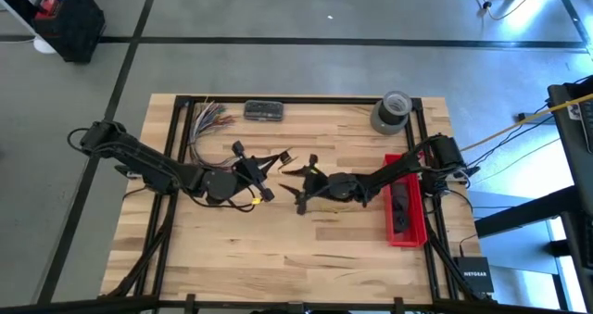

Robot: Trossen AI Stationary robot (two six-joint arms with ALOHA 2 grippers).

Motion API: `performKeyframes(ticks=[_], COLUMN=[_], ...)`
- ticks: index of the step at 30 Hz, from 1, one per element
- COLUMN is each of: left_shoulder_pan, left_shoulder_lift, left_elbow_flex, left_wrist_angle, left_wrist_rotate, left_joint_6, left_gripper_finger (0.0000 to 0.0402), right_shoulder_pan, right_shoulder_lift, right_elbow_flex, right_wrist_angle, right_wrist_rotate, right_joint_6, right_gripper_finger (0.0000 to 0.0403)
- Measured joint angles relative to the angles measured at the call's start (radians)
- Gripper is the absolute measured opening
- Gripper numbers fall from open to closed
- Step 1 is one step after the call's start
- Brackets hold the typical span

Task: Coil cords
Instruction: Coil the yellow wire onto the black spool

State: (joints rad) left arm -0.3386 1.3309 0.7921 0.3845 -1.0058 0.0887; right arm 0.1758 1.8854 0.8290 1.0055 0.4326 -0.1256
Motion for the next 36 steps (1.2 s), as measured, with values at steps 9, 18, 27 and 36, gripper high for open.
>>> performKeyframes(ticks=[9,18,27,36], left_shoulder_pan=[-0.008,-0.015,-0.068,-0.059], left_shoulder_lift=[0.001,0.001,-0.003,0.0], left_elbow_flex=[0.0,0.0,0.0,0.0], left_wrist_angle=[0.021,0.024,-0.003,-0.137], left_wrist_rotate=[0.001,0.0,-0.001,0.085], left_joint_6=[0.01,0.015,0.084,0.129], left_gripper_finger=[0.0,0.0,0.0,0.0], right_shoulder_pan=[-0.007,-0.013,0.007,0.007], right_shoulder_lift=[0.016,0.016,-0.091,-0.293], right_elbow_flex=[0.063,0.063,-0.045,-0.14], right_wrist_angle=[-0.044,-0.095,-0.128,-0.31], right_wrist_rotate=[-0.006,0.053,0.232,0.256], right_joint_6=[-0.061,-0.149,-0.24,-0.169], right_gripper_finger=[0.0113,0.0009,0.0006,0.0005])
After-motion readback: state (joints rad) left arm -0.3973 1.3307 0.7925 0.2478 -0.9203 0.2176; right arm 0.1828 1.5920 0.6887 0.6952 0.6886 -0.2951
